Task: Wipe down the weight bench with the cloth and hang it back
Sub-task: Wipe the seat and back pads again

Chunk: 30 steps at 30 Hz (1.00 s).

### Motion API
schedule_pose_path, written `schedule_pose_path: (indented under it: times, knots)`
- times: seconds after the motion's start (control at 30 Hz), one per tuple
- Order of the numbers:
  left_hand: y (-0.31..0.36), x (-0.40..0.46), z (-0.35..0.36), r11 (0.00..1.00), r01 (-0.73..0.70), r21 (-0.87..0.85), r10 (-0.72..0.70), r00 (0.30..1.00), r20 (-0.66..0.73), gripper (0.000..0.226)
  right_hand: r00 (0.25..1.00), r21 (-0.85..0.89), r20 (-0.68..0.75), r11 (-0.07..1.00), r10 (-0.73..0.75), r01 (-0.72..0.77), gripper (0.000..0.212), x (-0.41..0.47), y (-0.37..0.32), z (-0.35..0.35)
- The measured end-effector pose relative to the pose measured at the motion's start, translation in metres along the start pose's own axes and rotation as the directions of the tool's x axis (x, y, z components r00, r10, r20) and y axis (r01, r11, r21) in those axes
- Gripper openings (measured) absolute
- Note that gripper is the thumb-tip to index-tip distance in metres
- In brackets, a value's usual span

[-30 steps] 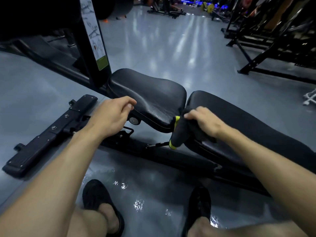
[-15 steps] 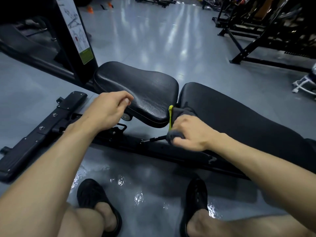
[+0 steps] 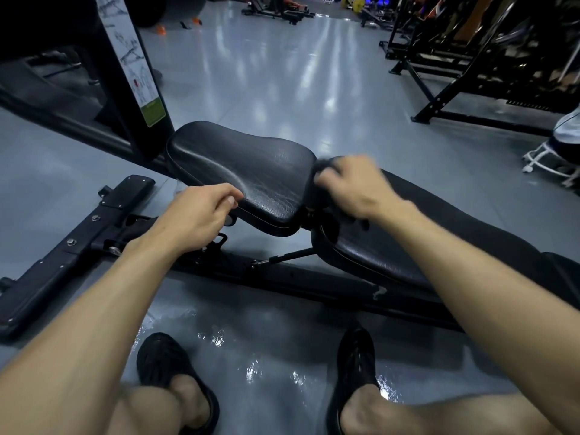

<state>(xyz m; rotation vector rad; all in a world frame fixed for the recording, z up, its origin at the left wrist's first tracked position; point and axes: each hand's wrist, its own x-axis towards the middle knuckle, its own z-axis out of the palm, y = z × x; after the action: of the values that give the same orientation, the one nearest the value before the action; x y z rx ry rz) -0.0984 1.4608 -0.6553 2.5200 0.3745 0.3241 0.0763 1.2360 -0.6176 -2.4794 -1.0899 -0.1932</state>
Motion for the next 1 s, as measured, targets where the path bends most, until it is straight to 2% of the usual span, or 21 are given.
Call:
schedule_pose_path:
  times: [0.07,0.13,0.3,0.43,0.5,0.6,0.67,0.73,0.8,0.83,0.87,0.9,0.93,0.97,1.0]
  knots:
    - [0.001,-0.001,0.0,1.0,0.0,-0.009,0.0,1.0,-0.001,0.028,0.94,-0.232,0.239,0.926,-0.244,0.299,0.043,-0.03,-0.007,0.028]
    - [0.002,-0.002,0.002,1.0,-0.006,-0.009,0.005,1.0,-0.003,0.028,0.858,-0.298,0.345,0.822,-0.381,0.485,0.041,-0.05,-0.01,0.048]
    - [0.004,-0.003,0.004,1.0,0.003,-0.009,-0.003,1.0,0.014,0.028,0.747,-0.341,0.464,0.682,-0.476,0.647,0.055,-0.063,-0.011,0.078]
    - [0.008,-0.004,0.005,0.996,0.027,-0.087,-0.026,1.0,0.013,0.028,0.628,-0.325,0.628,0.579,-0.459,0.748,0.045,-0.095,0.009,0.089]
    - [0.01,-0.005,0.006,0.993,0.03,-0.114,-0.029,1.0,0.01,0.029,0.618,-0.31,0.635,0.58,-0.463,0.753,0.045,-0.11,0.02,0.086]
    - [0.013,-0.009,0.007,0.991,0.024,-0.134,-0.023,1.0,0.006,0.029,0.656,-0.275,0.61,0.658,-0.444,0.701,0.047,-0.141,0.041,0.072]
    - [0.016,-0.012,0.009,0.991,0.017,-0.134,-0.017,1.0,0.003,0.028,0.7,-0.296,0.598,0.704,-0.391,0.646,0.044,-0.16,0.054,0.061]
    - [0.021,-0.016,0.012,0.993,0.002,-0.122,-0.001,1.0,0.012,0.028,0.788,-0.295,0.537,0.809,-0.3,0.508,0.037,-0.176,0.063,0.052]
    - [0.027,-0.021,0.013,0.995,-0.012,-0.095,0.016,0.999,0.039,0.027,0.889,-0.205,0.441,0.951,-0.122,0.233,0.033,-0.189,0.068,0.045]
    - [0.031,-0.025,0.014,0.997,-0.018,-0.08,0.022,0.998,0.051,0.027,0.922,-0.115,0.387,0.993,0.012,0.035,0.038,-0.195,0.07,0.041]
    - [0.035,-0.028,0.015,0.997,-0.021,-0.068,0.025,0.998,0.061,0.027,0.932,0.023,0.32,0.982,0.17,-0.187,0.042,-0.202,0.071,0.037]
    - [0.039,-0.031,0.015,0.998,-0.023,-0.062,0.027,0.997,0.068,0.027,0.906,0.205,0.255,0.896,0.338,-0.393,0.042,-0.208,0.071,0.033]
    - [0.044,-0.034,0.016,0.998,-0.026,-0.06,0.03,0.997,0.073,0.027,0.835,0.41,0.212,0.729,0.508,-0.548,0.037,-0.216,0.07,0.029]
    - [0.048,-0.037,0.016,0.998,-0.033,-0.059,0.037,0.996,0.077,0.027,0.722,0.608,0.222,0.486,0.655,-0.628,0.032,-0.224,0.068,0.026]
    - [0.052,-0.038,0.017,0.997,-0.043,-0.058,0.048,0.995,0.082,0.026,0.596,0.76,0.283,0.204,0.751,-0.617,0.032,-0.233,0.068,0.024]
